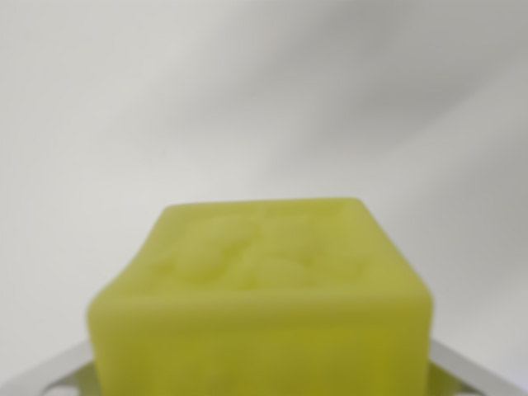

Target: Pick yellow cube

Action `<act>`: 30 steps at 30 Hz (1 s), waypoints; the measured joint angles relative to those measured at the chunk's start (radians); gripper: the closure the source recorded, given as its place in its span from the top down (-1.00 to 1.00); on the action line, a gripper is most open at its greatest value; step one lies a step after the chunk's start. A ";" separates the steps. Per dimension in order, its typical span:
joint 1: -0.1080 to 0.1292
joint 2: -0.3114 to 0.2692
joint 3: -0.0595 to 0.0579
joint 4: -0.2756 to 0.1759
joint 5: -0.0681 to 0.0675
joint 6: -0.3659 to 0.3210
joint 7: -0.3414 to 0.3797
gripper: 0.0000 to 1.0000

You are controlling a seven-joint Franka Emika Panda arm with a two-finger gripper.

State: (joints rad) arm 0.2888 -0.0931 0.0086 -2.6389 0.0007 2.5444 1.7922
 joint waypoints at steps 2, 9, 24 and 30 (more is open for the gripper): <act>0.000 -0.013 0.000 0.003 0.000 -0.015 0.000 -1.00; 0.000 -0.056 0.000 0.013 0.001 -0.069 -0.001 -1.00; 0.000 -0.137 0.000 0.046 0.001 -0.183 -0.001 -1.00; 0.000 -0.166 0.000 0.062 0.001 -0.227 -0.001 -1.00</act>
State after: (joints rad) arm 0.2888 -0.2587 0.0085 -2.5768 0.0022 2.3170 1.7910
